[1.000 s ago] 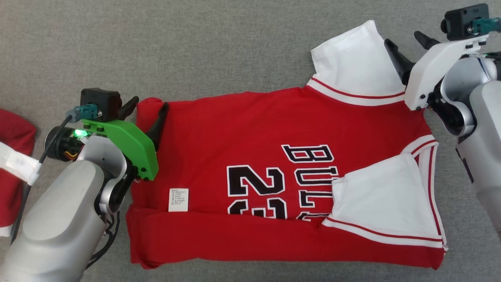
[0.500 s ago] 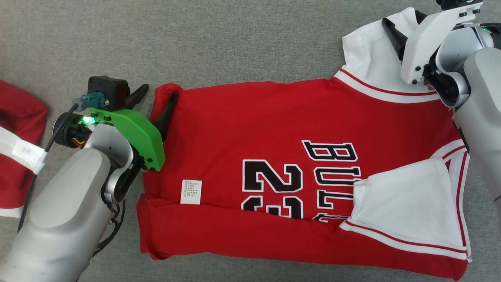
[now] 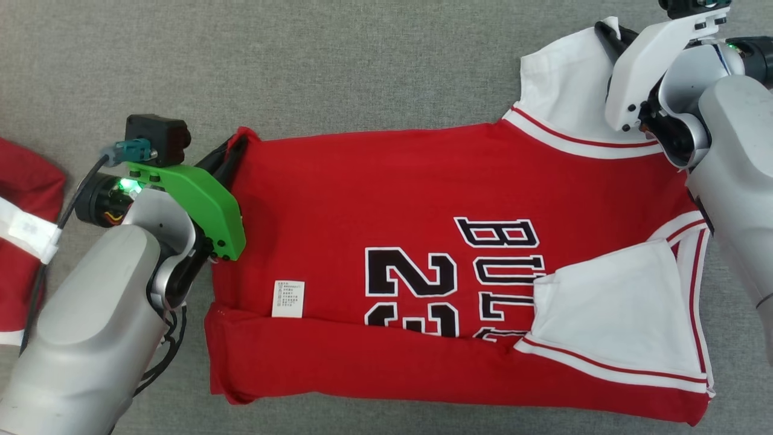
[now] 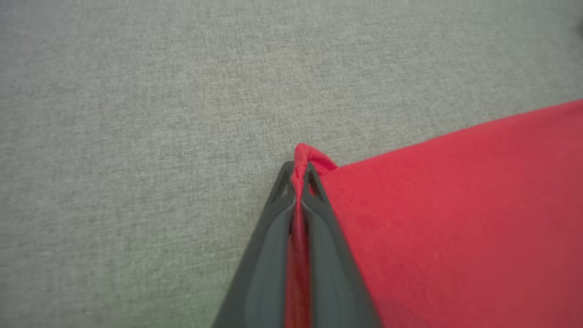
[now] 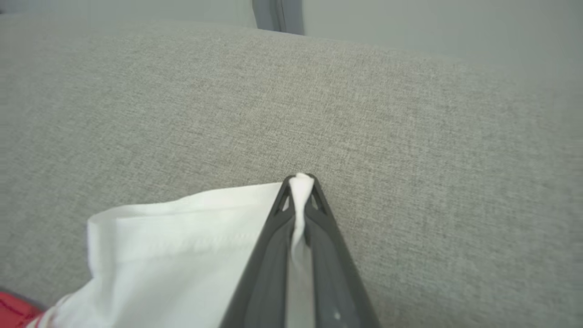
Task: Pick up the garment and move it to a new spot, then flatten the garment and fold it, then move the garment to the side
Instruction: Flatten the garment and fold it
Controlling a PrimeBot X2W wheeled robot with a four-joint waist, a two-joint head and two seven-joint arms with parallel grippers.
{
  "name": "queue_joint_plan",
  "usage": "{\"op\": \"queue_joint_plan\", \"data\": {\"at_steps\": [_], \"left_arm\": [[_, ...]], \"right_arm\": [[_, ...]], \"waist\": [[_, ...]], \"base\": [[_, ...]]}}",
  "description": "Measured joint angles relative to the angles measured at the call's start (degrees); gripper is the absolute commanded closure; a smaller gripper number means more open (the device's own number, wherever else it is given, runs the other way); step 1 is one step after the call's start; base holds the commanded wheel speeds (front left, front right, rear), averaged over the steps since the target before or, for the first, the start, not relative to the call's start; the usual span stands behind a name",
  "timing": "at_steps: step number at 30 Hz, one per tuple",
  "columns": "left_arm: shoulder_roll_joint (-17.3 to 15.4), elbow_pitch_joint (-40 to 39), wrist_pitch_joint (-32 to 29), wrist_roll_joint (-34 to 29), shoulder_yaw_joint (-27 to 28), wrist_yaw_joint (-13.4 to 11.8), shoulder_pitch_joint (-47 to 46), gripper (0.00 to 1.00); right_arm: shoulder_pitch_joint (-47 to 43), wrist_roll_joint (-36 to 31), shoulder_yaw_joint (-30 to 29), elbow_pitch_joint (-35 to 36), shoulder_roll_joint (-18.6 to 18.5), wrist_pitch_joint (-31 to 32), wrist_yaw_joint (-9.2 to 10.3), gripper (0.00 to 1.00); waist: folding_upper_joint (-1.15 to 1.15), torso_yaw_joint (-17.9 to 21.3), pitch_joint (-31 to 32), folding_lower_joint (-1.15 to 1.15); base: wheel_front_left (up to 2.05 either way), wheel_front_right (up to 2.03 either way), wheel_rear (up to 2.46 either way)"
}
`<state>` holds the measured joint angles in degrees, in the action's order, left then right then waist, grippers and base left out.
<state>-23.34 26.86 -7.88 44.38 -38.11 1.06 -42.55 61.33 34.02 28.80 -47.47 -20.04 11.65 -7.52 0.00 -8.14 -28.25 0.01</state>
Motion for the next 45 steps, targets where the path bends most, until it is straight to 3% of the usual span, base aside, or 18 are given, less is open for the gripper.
{"op": "queue_joint_plan", "data": {"at_steps": [16, 24, 35, 45], "left_arm": [[-3.5, 1.6, -0.9, 3.0, 1.3, -0.2, 4.4, 1.0], [-6.5, 1.6, -9.3, 6.5, -0.1, 2.3, 7.0, 1.0], [-9.4, -2.7, -16.6, 9.6, -1.5, 2.9, 10.5, 1.0], [-11.9, -6.7, -23.2, 11.9, -3.1, 2.8, 12.5, 1.0]], "right_arm": [[-2.0, 4.4, 5.2, -4.2, 1.2, -7.3, 0.0, 1.0], [-6.5, 8.3, 10.7, -1.9, 0.2, -6.2, -0.01, 1.0], [-11.4, 12.4, 17.1, 3.1, -5.2, -3.1, -0.01, 1.0], [-16.4, 16.7, 21.1, 11.0, -10.6, 4.6, -0.01, 1.0]], "waist": [[0.0, 2.6, 7.0, 0.0], [0.0, 4.0, 12.6, 0.0], [0.0, 6.0, 20.9, -0.01], [0.0, 7.2, 24.6, -0.01]], "base": [[0.0, 0.0, 0.0], [0.0, 0.0, 0.0], [0.0, 0.0, 0.0], [0.0, 0.0, 0.0]]}}
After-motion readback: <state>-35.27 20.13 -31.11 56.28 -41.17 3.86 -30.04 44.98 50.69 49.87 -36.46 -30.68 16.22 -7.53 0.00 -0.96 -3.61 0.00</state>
